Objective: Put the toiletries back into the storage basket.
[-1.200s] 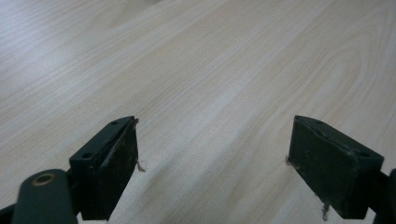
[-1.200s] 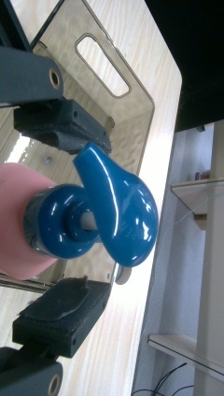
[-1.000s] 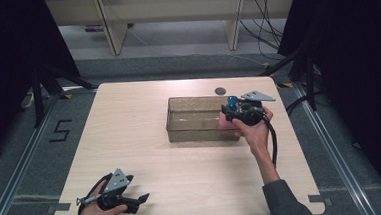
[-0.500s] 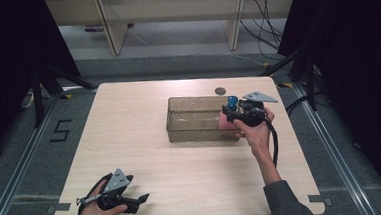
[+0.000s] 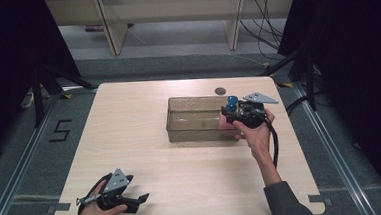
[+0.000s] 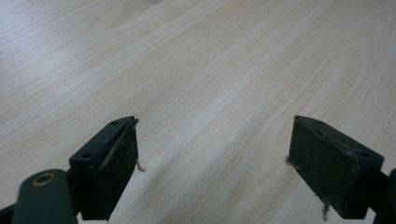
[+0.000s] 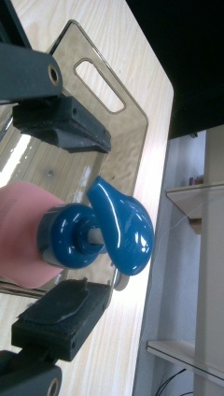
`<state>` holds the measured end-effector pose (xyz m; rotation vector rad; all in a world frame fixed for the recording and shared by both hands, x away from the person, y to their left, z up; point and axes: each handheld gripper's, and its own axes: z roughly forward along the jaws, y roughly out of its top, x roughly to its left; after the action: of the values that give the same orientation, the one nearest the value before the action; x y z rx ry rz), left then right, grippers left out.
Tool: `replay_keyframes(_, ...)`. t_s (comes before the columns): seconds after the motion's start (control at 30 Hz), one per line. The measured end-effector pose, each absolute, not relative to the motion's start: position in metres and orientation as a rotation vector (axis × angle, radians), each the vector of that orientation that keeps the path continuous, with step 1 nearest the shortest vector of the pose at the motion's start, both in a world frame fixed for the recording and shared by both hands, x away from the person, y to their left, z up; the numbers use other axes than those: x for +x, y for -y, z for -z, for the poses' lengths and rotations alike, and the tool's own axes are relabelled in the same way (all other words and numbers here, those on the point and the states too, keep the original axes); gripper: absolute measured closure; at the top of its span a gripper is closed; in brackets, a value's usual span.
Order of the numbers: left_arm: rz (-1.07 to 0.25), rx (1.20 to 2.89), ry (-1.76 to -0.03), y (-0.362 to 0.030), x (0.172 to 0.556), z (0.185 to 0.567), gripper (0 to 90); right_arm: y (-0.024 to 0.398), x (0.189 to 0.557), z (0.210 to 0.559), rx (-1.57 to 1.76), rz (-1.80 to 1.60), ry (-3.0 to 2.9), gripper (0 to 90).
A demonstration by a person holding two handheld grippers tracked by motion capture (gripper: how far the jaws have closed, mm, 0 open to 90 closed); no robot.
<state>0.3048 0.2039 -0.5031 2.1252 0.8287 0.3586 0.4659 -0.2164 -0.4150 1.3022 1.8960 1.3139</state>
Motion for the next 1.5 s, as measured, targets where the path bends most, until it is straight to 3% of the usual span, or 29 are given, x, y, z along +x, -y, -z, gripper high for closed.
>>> replay_keyframes(1.5, -0.379, 2.143, -0.816, -0.205, 0.305, 0.502, 15.4, 0.218, 0.437, 0.417, 1.254, -1.298, -1.932, 26.3)
